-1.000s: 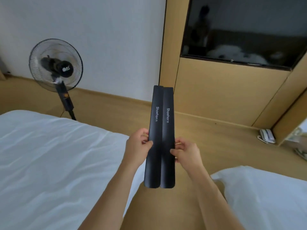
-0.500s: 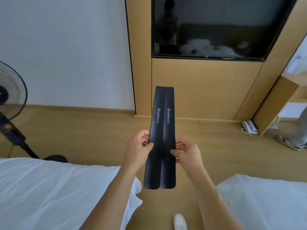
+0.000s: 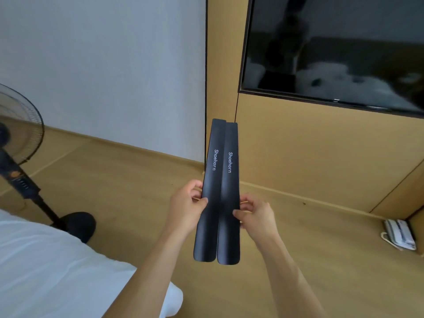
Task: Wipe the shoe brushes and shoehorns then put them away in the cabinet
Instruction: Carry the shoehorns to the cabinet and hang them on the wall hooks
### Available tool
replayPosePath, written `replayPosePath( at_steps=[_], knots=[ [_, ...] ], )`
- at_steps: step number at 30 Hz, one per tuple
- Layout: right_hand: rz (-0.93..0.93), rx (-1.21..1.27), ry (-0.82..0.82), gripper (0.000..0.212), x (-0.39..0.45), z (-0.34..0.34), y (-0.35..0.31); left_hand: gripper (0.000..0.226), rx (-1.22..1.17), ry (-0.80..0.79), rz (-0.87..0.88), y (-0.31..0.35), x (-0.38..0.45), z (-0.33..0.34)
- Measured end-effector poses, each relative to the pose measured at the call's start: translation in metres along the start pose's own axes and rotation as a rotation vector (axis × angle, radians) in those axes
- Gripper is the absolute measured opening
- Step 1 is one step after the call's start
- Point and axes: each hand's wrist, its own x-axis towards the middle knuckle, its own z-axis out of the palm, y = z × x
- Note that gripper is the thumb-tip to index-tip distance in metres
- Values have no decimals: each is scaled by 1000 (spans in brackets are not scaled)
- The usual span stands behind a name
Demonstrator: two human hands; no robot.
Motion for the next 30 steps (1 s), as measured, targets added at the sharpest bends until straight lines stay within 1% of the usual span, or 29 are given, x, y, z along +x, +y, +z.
replayPosePath(
  at_steps=[7, 9, 12, 16, 19, 22, 27, 30],
  knots=[
    [-11, -38, -55, 28, 111, 19, -7, 33, -41, 87, -71, -23, 97, 11],
    [-17, -48, -56, 31, 147, 30, -12, 36, -65, 119, -76, -32, 132, 11],
    [-40, -75, -90, 28, 210, 51, -23, 41, -114, 145, -67, -45, 194, 7],
    [-44, -93, -135, 26, 297, 88, -49, 41, -142, 186, -86, -60, 283, -14],
    [-43, -94, -161, 27, 358, 121, -72, 48, -138, 195, -99, -67, 349, -36],
    [-51, -73, -183, 29, 411, 154, -95, 44, -130, 230, -105, -74, 409, -59],
    [-86, -50, -249, 26, 488, 208, -122, 40, -109, 278, -83, -92, 484, -90],
    [-111, -38, -297, 26, 534, 246, -134, 43, -94, 341, -91, -108, 526, -109]
  ],
)
